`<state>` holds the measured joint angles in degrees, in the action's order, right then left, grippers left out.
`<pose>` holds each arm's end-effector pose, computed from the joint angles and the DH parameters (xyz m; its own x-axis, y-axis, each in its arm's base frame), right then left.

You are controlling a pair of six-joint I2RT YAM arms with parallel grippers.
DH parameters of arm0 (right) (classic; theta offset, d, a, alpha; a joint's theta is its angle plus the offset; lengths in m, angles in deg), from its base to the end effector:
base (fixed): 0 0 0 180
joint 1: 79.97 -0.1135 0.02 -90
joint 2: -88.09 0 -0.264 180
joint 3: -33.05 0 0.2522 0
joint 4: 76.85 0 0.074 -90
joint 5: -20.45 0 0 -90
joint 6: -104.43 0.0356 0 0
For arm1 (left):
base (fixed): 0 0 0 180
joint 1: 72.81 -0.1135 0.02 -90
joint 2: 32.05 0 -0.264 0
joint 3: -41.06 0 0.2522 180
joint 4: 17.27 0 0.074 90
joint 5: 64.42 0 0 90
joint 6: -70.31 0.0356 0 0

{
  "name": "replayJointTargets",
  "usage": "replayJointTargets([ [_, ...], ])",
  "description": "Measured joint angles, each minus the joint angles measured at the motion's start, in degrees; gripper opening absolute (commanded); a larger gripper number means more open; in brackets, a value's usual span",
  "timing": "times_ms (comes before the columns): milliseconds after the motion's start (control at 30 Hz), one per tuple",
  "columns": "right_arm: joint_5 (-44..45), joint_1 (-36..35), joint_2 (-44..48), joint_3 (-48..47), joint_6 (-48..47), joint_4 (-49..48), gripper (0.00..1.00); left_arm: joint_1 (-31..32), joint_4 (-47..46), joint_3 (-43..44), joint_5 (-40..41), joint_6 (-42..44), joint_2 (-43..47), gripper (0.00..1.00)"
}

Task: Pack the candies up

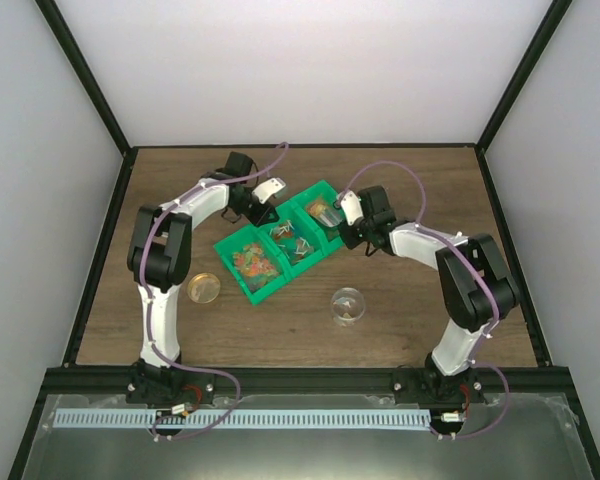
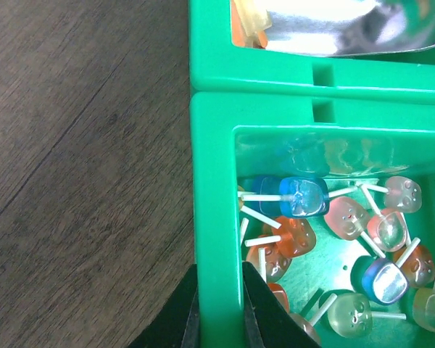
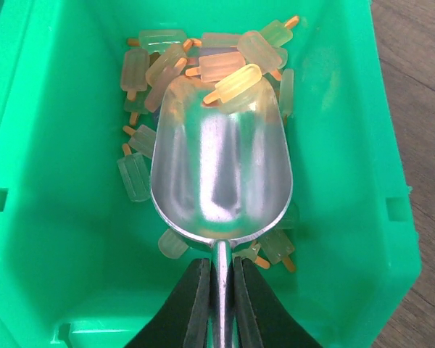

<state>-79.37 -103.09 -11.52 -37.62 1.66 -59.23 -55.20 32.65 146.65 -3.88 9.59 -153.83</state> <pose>0.3285 0.1469 0.1726 -0.5419 -0.4682 -0.6980 -0.6301 0.7759 -0.0312 0.4177 -0.1509 0.1716 -0.5385 0.6177 -0.5732 0.8216 0.5360 -0.1942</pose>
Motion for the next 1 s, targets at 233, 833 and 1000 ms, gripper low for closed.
replayJointTargets([
  [233, 0.2, 0.0, -1.8, -3.8, 1.1, 3.3, 0.01, -0.1, 0.3, 0.1, 0.3, 0.3, 0.0, 0.04],
  [833, 0.6, -0.3, -3.3, -10.6, -0.2, 13.2, 0.01, -0.5, 1.1, 0.7, 0.9, 2.6, 0.0, 0.04],
  [1000, 0.8, -0.3, -1.2, -7.5, 0.0, 12.3, 0.01, 0.0, 1.6, 0.7, 0.4, 3.3, 0.0, 0.04],
])
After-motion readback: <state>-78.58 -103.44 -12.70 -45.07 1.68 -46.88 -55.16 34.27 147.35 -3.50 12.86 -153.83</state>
